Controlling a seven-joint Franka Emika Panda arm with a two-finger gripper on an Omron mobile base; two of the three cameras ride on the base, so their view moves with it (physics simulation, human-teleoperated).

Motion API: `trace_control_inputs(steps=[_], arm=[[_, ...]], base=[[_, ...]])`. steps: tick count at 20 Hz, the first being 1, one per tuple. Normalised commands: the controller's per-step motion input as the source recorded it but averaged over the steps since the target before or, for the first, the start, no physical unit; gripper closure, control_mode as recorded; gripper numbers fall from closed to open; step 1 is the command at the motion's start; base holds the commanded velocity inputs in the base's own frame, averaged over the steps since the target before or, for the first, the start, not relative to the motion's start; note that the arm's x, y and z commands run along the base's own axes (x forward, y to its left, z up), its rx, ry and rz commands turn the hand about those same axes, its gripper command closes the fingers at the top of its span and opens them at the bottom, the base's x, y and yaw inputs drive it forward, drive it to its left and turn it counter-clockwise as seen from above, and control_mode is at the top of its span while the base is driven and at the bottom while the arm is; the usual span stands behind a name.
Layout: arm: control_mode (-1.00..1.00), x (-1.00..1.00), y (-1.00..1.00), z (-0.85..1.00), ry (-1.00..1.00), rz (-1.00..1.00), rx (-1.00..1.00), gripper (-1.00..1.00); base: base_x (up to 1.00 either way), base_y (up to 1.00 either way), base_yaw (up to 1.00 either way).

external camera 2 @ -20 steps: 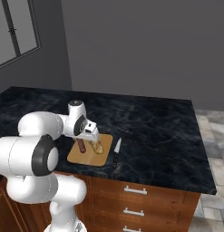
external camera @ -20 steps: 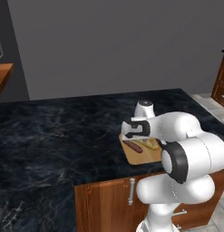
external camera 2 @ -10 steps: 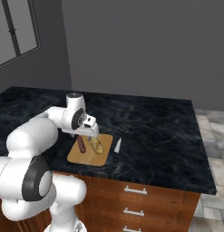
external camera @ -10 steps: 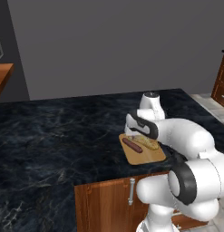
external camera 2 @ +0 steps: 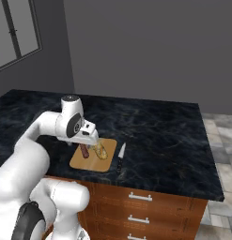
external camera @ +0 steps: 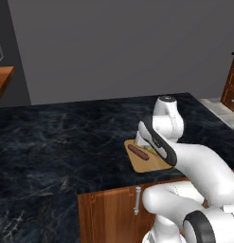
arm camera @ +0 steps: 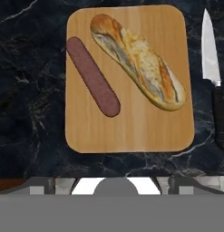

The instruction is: Retrieve the sausage and cheese from the fridge and place them on the cutting board on the counter.

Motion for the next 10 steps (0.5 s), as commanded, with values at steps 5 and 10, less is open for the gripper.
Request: trace_control_inputs(steps=[5, 10], arm=[[-1.00, -0.83, -0.07, 0.14, -0.38, 0.01, 0.07, -1.00], [-1.00, -0.47, 0.01, 0.03, -0.17, 0.11, -0.03, -1.00]], base=[[0.00, 0.00, 0.00], [0.00, 0.00, 0.00]])
